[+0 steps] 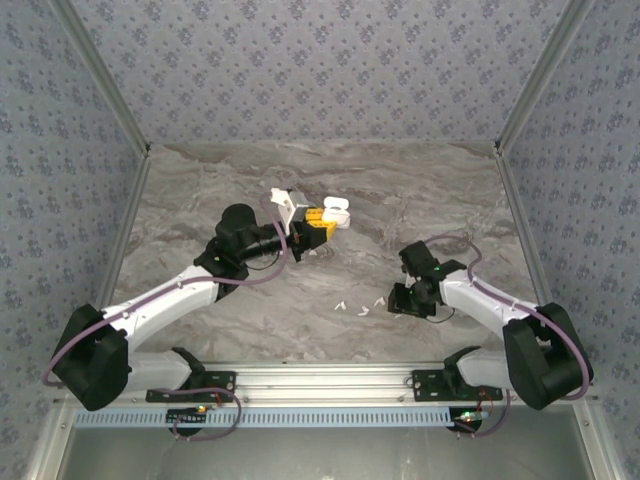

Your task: Insert wireless bluetooth earbuds into charging case

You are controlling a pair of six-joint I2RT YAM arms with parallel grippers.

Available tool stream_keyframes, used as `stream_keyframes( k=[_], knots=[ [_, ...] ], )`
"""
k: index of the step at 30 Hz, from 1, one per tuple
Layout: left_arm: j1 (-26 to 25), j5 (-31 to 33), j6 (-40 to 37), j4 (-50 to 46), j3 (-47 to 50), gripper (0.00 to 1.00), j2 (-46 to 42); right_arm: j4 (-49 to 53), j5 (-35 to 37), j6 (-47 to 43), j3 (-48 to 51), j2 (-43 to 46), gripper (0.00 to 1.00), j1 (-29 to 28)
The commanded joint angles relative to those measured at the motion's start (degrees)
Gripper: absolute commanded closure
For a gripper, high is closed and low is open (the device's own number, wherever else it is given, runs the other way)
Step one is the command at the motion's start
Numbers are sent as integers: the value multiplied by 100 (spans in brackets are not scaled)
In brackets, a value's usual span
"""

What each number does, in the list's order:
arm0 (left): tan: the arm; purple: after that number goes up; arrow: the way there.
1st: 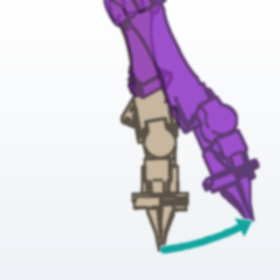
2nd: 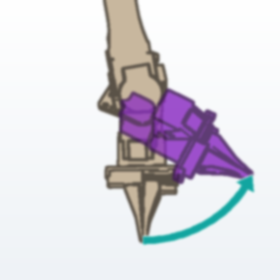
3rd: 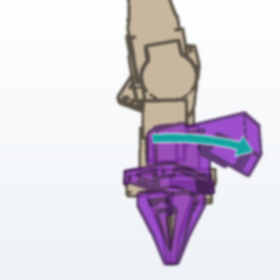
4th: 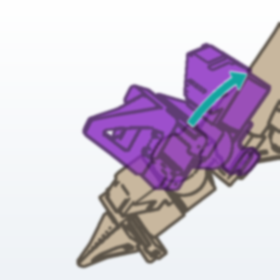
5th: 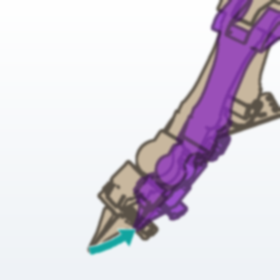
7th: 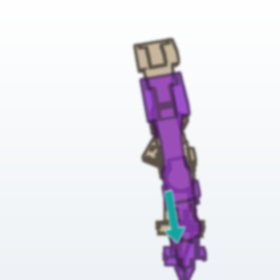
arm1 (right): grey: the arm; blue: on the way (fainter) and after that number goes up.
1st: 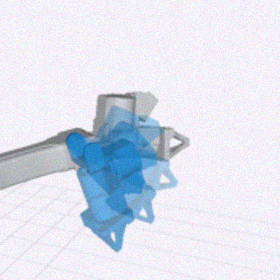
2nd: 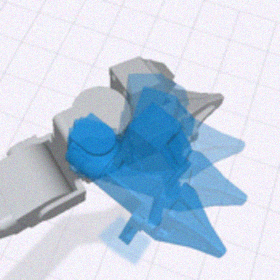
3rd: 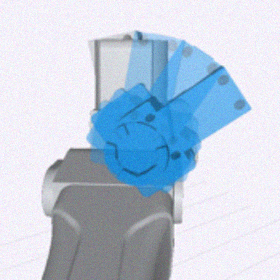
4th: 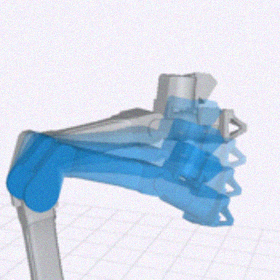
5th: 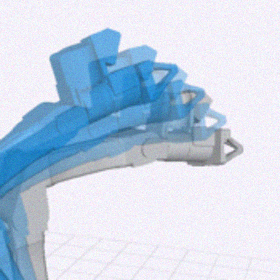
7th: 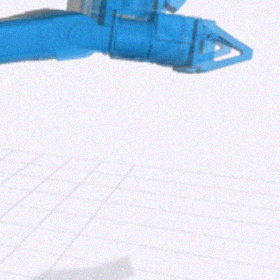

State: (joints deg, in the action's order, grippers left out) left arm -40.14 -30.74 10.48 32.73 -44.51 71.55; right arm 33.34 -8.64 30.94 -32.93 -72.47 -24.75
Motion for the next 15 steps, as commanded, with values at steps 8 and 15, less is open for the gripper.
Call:
stream_keyframes(
  k=[8, 15],
  knots=[
    [-12, 24, -116, -14, -10, 100, -238, -303, 308, 107, 33, -297, 69, -188],
    [-20, 33, -99, -21, 21, 100, -274, -420, 579, -20, -18, -91, 76, -329]
  ],
)
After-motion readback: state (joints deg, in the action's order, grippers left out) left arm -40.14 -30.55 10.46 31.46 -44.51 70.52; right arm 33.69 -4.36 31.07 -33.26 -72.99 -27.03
